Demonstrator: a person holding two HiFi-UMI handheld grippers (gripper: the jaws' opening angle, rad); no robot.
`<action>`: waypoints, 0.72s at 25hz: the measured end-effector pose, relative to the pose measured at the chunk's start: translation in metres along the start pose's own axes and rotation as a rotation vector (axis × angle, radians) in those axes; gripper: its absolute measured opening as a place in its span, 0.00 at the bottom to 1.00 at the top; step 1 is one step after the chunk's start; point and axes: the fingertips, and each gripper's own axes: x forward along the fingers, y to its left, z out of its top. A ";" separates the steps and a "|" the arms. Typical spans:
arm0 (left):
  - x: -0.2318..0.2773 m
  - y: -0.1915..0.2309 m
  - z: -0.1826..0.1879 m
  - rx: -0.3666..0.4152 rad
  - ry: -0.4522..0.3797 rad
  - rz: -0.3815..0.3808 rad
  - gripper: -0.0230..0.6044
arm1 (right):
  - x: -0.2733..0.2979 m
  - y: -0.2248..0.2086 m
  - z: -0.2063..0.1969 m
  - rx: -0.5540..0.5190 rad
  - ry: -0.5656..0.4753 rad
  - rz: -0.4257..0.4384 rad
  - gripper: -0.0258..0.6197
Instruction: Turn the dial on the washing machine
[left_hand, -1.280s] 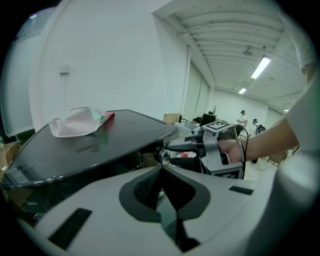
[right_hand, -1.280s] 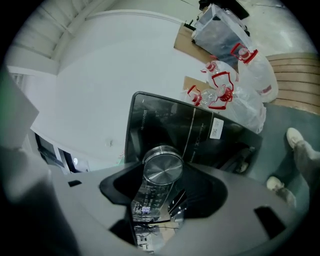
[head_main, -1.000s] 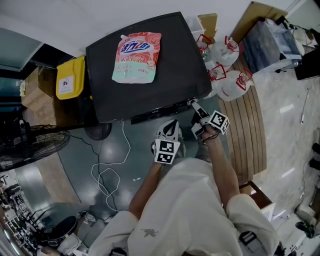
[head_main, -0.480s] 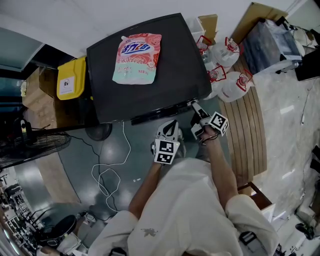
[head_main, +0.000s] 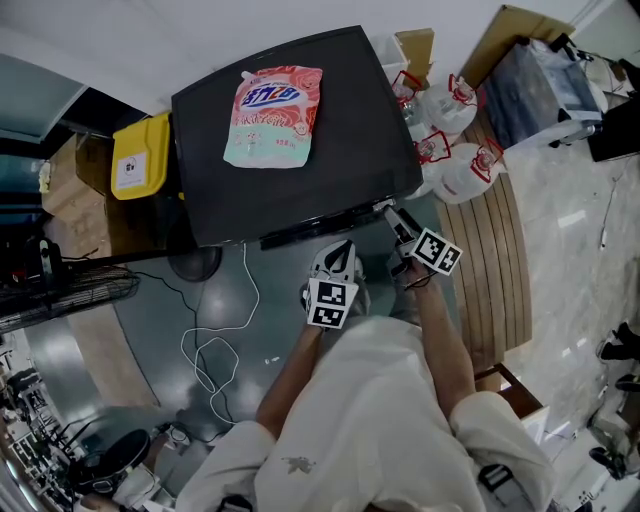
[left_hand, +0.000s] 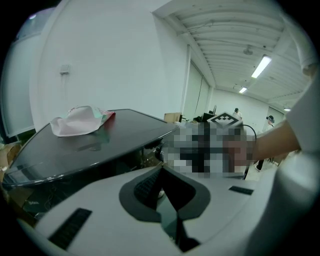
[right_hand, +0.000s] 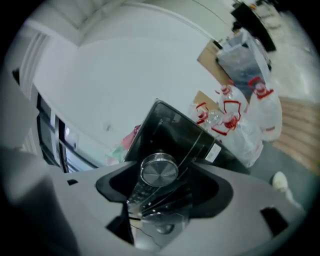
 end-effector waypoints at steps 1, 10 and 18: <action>0.000 0.000 0.000 0.000 -0.001 0.001 0.06 | -0.001 -0.003 0.000 -0.087 0.009 -0.037 0.54; 0.000 0.004 0.000 -0.008 -0.008 0.011 0.06 | 0.008 0.011 -0.003 -0.579 0.075 -0.149 0.56; 0.000 0.012 0.001 -0.016 -0.012 0.031 0.06 | 0.021 0.010 -0.016 -0.858 0.150 -0.243 0.56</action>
